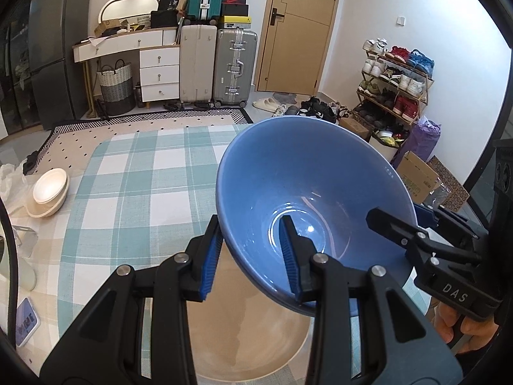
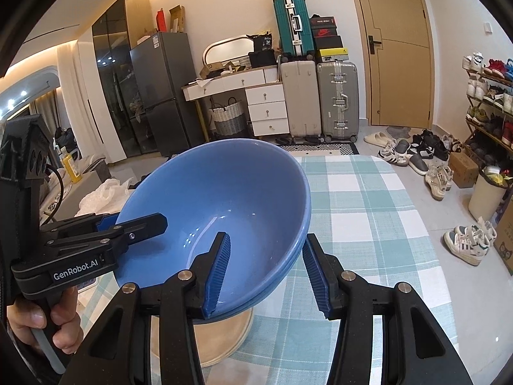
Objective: Organize plates and bowls
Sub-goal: 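Lift the nested bowls with both grippers and carry them over the cream plates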
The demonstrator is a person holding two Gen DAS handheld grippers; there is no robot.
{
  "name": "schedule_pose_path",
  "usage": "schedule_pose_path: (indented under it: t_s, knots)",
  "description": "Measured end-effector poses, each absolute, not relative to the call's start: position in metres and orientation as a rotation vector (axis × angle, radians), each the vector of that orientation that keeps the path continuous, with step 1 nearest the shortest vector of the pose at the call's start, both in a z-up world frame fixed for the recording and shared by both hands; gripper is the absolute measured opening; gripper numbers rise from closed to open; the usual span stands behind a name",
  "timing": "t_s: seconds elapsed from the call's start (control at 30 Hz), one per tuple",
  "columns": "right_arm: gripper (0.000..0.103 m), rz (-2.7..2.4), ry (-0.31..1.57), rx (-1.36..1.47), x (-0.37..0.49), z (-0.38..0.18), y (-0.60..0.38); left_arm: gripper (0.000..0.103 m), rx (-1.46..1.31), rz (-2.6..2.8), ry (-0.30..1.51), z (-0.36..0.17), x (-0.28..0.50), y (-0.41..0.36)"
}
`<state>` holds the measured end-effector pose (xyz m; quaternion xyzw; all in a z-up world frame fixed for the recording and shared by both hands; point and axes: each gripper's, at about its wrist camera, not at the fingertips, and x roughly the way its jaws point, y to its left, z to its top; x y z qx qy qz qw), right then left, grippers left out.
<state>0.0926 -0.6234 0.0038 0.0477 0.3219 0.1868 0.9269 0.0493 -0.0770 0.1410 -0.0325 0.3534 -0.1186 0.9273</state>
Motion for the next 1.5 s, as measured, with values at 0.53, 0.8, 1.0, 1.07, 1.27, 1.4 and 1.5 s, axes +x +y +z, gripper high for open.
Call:
schedule_pose_path:
  t_s: [0.53, 0.8, 1.0, 1.07, 1.27, 1.4, 1.5]
  knots:
    - [0.048, 0.447, 0.678, 0.081, 0.084, -0.007, -0.585, 0.033, -0.081, -0.170, 0.735, 0.136, 0.013, -0.031]
    - [0.048, 0.473, 0.714, 0.081, 0.093, -0.032, -0.561, 0.033, -0.082, -0.129, 0.776, 0.105, 0.020, -0.012]
    - [0.048, 0.487, 0.734, 0.075, 0.098, -0.050, -0.551, 0.033, -0.090, -0.104, 0.807, 0.079, 0.029, -0.002]
    - [0.048, 0.490, 0.738, 0.077, 0.099, -0.054, -0.549, 0.033, -0.088, -0.102, 0.814, 0.072, 0.030, 0.000]
    - [0.048, 0.490, 0.756, 0.076, 0.105, -0.066, -0.547, 0.033, -0.090, -0.094, 0.836, 0.051, 0.046, 0.003]
    - [0.048, 0.490, 0.763, 0.074, 0.108, -0.072, -0.547, 0.033, -0.094, -0.090, 0.843, 0.042, 0.051, 0.005]
    - [0.048, 0.491, 0.767, 0.073, 0.110, -0.075, -0.546, 0.033, -0.099, -0.089, 0.846, 0.037, 0.053, 0.007]
